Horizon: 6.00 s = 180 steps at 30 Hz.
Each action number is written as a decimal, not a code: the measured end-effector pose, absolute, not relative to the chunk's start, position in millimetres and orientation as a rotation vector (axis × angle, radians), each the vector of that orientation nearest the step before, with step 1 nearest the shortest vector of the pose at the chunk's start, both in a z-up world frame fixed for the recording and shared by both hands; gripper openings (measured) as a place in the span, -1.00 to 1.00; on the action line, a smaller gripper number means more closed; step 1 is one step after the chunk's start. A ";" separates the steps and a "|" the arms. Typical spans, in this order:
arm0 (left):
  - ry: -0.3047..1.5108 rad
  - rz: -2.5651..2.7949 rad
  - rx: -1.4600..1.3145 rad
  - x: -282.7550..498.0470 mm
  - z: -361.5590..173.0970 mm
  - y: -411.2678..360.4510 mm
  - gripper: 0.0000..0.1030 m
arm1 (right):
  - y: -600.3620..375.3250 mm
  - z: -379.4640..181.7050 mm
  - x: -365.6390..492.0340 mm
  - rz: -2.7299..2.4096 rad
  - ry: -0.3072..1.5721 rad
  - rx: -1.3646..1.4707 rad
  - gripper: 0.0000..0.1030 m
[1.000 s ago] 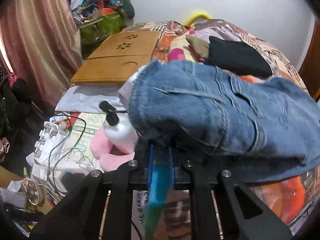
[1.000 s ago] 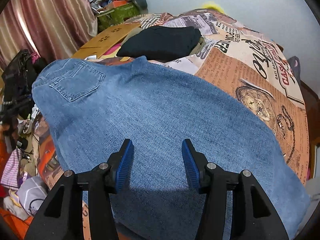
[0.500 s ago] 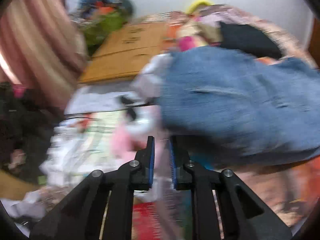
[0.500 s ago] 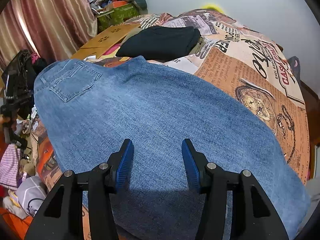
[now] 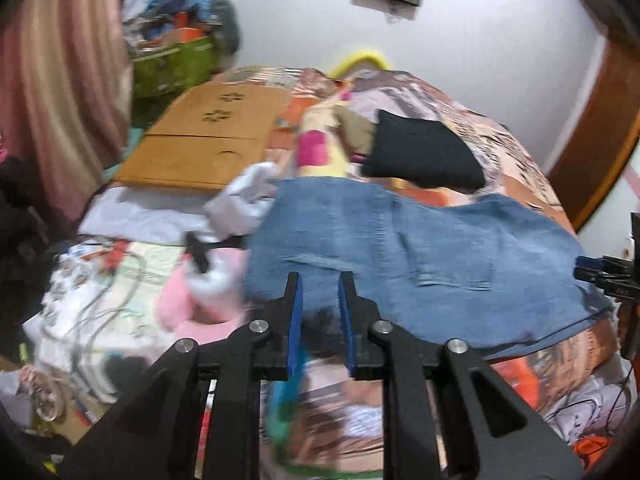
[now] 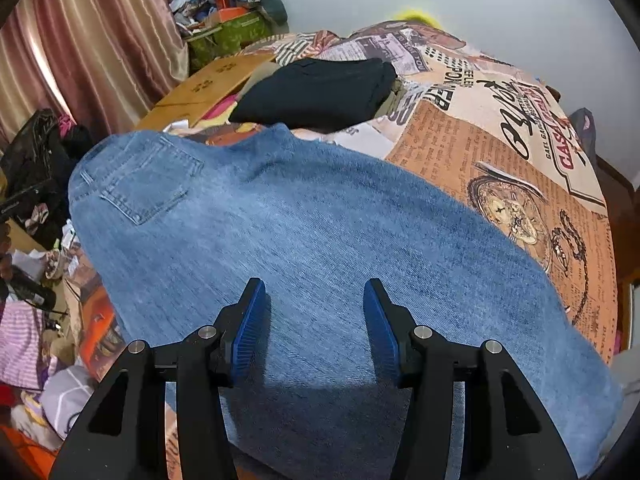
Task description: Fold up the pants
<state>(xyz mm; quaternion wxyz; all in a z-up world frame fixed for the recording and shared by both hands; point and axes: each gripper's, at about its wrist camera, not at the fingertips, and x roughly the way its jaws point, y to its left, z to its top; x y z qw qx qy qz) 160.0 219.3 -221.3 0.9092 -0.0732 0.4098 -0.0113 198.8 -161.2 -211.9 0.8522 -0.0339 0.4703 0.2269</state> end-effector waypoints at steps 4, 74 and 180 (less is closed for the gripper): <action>0.944 0.039 -0.071 181.9 -257.8 200.5 -0.47 | -159.8 -217.7 191.9 0.483 1.008 -0.083 -0.07; 0.973 -0.562 0.432 222.8 -272.4 -322.8 0.73 | -497.4 -293.2 47.5 -0.118 0.864 0.870 0.28; 0.790 -0.232 -0.038 216.1 -182.5 -1.2 0.70 | -124.1 -193.3 169.0 0.676 0.896 0.102 -0.12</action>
